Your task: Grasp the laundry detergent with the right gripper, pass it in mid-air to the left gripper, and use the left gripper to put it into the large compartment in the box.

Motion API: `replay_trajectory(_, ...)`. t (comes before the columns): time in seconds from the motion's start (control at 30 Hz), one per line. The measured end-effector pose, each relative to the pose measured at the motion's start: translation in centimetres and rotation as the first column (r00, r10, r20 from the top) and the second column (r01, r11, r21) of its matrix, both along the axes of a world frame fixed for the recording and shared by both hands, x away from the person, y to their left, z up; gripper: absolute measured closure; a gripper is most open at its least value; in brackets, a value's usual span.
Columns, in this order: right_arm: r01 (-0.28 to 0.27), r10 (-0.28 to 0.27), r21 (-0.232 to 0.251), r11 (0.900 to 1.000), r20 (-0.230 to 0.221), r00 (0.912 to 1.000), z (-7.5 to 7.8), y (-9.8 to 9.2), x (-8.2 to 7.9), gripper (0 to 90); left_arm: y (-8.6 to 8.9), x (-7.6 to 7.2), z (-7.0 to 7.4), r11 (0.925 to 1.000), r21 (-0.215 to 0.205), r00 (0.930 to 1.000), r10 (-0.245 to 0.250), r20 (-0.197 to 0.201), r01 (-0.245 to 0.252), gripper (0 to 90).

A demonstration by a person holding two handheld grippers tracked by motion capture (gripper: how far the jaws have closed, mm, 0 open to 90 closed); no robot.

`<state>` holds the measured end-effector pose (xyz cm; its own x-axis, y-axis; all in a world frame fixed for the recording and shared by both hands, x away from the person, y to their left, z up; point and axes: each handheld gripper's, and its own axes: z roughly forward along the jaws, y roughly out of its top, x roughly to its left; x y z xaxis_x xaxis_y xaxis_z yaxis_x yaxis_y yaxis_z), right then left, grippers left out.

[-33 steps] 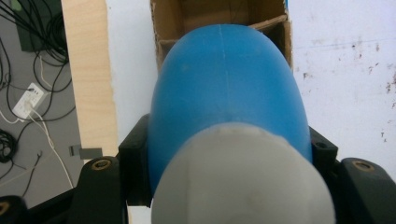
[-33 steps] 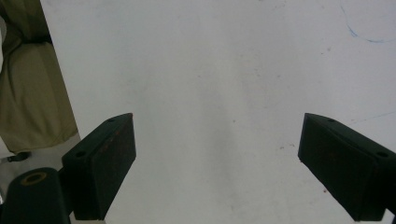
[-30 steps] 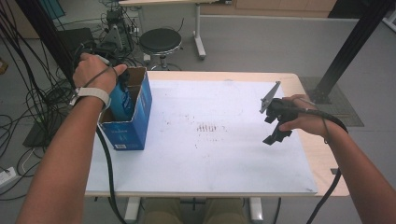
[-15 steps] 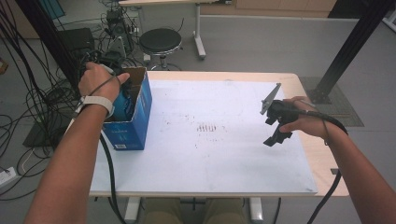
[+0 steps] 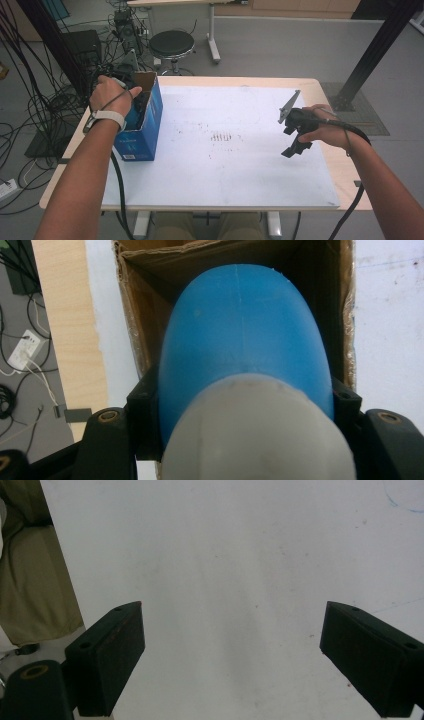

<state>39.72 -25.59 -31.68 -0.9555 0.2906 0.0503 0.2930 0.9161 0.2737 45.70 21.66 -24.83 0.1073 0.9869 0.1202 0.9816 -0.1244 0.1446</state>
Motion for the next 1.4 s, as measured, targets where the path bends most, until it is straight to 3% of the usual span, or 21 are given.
replay_trajectory(0.67, 0.019, -0.019, 0.003, 1.0, -0.006, 0.9998, -0.3, -0.5, -0.4, 10.6, 0.3, -0.1, -3.1, 0.9999, -0.01, 0.9988, -0.007, -0.049, 0.007, 37.4)
replay_trajectory(1.4, 0.018, -0.018, 0.005, 1.0, -0.008, 0.9998, -0.5, -0.5, -0.5, 10.6, 0.7, -0.2, -3.1, 0.9998, -0.02, 0.9988, -0.011, -0.047, 0.01, 37.3)
